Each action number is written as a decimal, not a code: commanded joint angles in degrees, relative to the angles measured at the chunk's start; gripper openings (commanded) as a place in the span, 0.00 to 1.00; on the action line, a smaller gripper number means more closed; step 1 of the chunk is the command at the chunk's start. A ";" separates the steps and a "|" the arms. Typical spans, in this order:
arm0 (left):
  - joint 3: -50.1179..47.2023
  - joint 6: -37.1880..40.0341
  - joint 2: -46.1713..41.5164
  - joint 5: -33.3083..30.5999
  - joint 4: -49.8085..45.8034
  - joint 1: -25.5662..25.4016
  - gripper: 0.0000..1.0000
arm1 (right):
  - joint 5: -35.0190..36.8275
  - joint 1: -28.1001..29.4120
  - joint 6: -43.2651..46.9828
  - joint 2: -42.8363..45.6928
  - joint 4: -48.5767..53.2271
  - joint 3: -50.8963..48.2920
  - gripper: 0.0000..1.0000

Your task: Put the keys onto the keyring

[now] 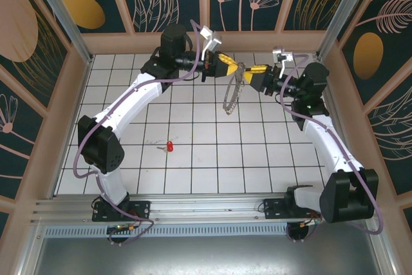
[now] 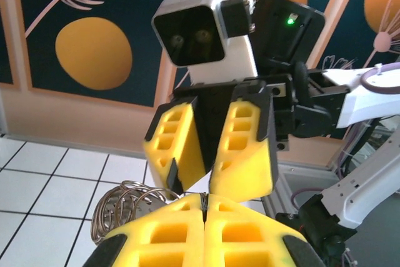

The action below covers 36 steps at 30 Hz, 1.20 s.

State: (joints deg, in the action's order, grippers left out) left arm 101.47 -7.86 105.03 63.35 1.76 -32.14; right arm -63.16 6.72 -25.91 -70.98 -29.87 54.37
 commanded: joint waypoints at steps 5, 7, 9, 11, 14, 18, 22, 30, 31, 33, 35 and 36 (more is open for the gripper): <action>-4.91 -11.91 -3.50 3.45 18.06 0.37 0.00 | -0.14 -0.17 -4.41 2.18 -8.37 -2.37 0.28; -5.44 -13.99 -4.04 3.45 20.71 0.32 0.00 | 1.15 -0.23 -4.95 3.77 -9.14 -3.45 0.26; -5.73 -15.99 -4.23 3.45 23.10 0.30 0.00 | 1.78 -0.22 -6.74 5.16 -11.54 -4.97 0.26; -6.08 -18.08 -4.39 3.47 25.88 0.31 0.00 | 1.92 -0.16 -8.70 5.67 -14.30 -6.05 0.26; -6.81 -20.57 -4.43 3.53 29.33 0.28 0.00 | 1.92 -0.03 -10.74 5.25 -17.52 -6.66 0.27; -7.24 -22.06 -4.31 3.78 31.03 0.23 0.00 | 1.20 0.47 -12.05 4.07 -20.07 -5.75 0.34; -7.51 -22.20 -4.27 3.97 31.02 0.24 0.00 | 1.19 1.79 -11.66 3.11 -20.23 -4.08 0.38; -7.91 -22.56 -3.56 4.31 31.20 0.21 0.00 | 1.89 3.88 -10.81 1.85 -19.99 -1.73 0.34; -8.04 -22.62 -3.51 4.30 31.20 0.15 0.00 | 1.96 3.92 -10.68 1.73 -19.97 -1.45 0.34; -8.04 -22.63 -3.30 4.47 31.20 0.14 0.00 | 1.94 4.03 -10.74 1.41 -20.10 -0.93 0.32; -8.03 -22.72 -3.17 4.47 31.11 0.15 0.00 | 1.90 4.18 -10.66 1.24 -20.17 -0.38 0.31; -7.94 -22.77 -2.97 4.45 31.11 0.15 0.00 | 1.96 4.26 -10.58 1.19 -20.19 -0.20 0.31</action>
State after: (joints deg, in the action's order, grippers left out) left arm 93.36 -29.89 102.78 67.07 29.82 -32.14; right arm -61.34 10.31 -36.80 -69.36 -47.03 51.68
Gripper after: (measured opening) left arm 0.049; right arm 0.313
